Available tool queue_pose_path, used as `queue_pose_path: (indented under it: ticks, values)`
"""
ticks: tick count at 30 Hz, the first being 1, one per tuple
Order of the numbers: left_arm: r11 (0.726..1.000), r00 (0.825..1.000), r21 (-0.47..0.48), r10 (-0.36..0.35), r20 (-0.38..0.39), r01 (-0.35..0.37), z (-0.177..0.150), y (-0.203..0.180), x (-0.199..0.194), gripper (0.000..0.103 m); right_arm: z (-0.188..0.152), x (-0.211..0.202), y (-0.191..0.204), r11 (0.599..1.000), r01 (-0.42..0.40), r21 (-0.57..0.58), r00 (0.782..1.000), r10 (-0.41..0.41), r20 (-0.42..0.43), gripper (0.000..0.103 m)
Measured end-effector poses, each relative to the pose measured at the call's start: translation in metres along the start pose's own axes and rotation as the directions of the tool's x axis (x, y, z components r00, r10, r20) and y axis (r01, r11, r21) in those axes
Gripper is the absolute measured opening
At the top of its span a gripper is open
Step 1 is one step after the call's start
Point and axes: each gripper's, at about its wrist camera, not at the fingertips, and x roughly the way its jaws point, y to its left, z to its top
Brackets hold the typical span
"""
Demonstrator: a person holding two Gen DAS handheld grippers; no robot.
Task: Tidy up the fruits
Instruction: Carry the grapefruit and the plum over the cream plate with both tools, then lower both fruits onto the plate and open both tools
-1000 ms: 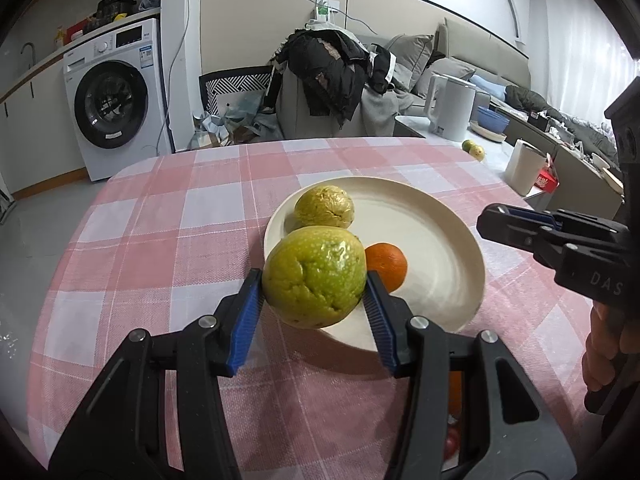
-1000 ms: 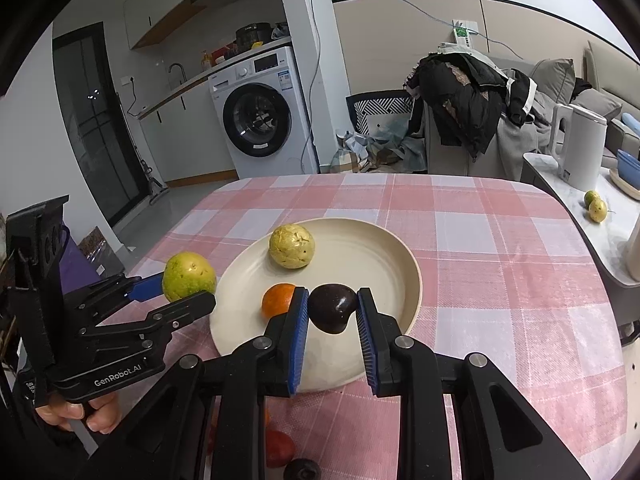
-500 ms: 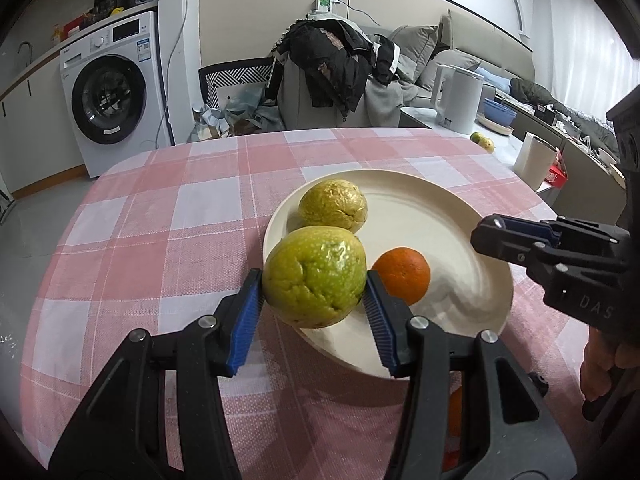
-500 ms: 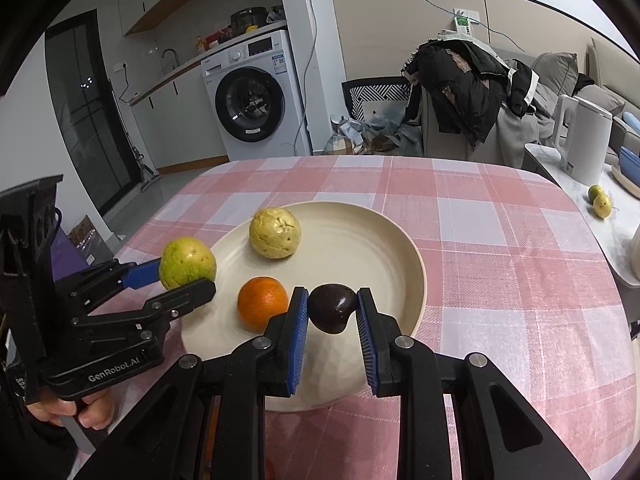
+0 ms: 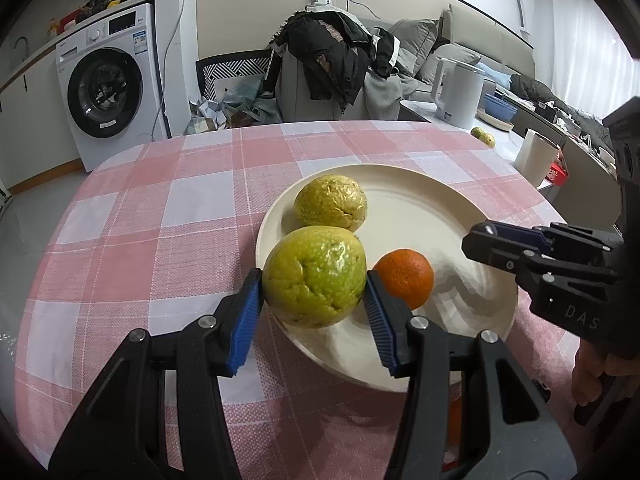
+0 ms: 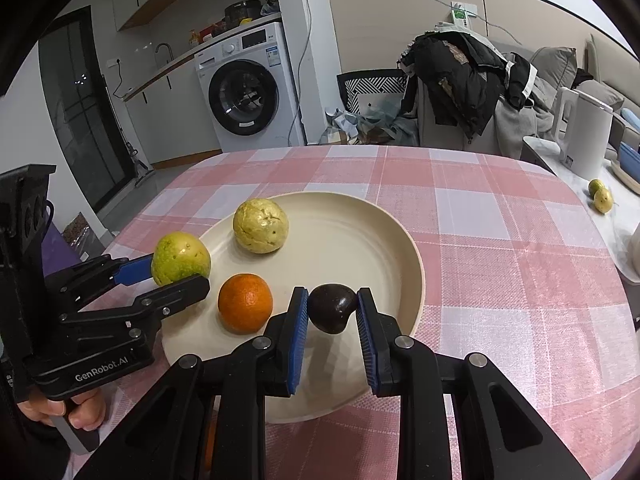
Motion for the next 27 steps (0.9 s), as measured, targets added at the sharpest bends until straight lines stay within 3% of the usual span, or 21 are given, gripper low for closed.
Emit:
queue_pose_path:
  ticks: [13, 18, 20, 22, 23, 24, 27]
  values:
    - [1.000, 1.000, 0.012, 0.007, 0.000, -0.007, -0.001, -0.001, 0.000, 0.048, -0.001, 0.004, 0.003, 1.000, 0.012, -0.007, 1.000, -0.012, -0.024, 0.027]
    - [0.999, 0.999, 0.034, 0.001, 0.033, -0.002, -0.001, -0.006, -0.008, 0.048, -0.005, 0.001, 0.003, 0.999, 0.032, -0.014, 0.999, -0.033, -0.025, 0.050]
    - [0.999, 0.999, 0.039, -0.001, 0.041, 0.000, -0.001, -0.007, -0.013, 0.049, -0.007, -0.004, 0.002, 0.999, 0.037, -0.017, 0.999, -0.037, -0.022, 0.055]
    - [0.999, 0.999, 0.037, 0.002, 0.050, -0.004, -0.002, -0.007, -0.020, 0.055, -0.009, -0.012, 0.002, 0.999, 0.037, -0.022, 0.999, -0.037, -0.007, 0.070]
    - [0.999, 0.998, 0.036, 0.013, 0.055, -0.015, -0.003, -0.007, -0.024, 0.063, -0.010, -0.015, 0.002, 0.999, 0.042, -0.021, 0.999, -0.042, 0.001, 0.086]
    - [0.998, 0.997, 0.032, 0.046, 0.067, -0.048, -0.005, -0.006, -0.029, 0.070, -0.011, -0.019, 0.003, 0.999, 0.046, -0.018, 0.999, -0.046, 0.010, 0.096]
    - [0.996, 0.993, 0.033, 0.077, 0.088, -0.080, -0.010, -0.004, -0.042, 0.078, -0.016, -0.030, 0.001, 1.000, 0.026, -0.016, 0.999, -0.025, 0.023, 0.102]
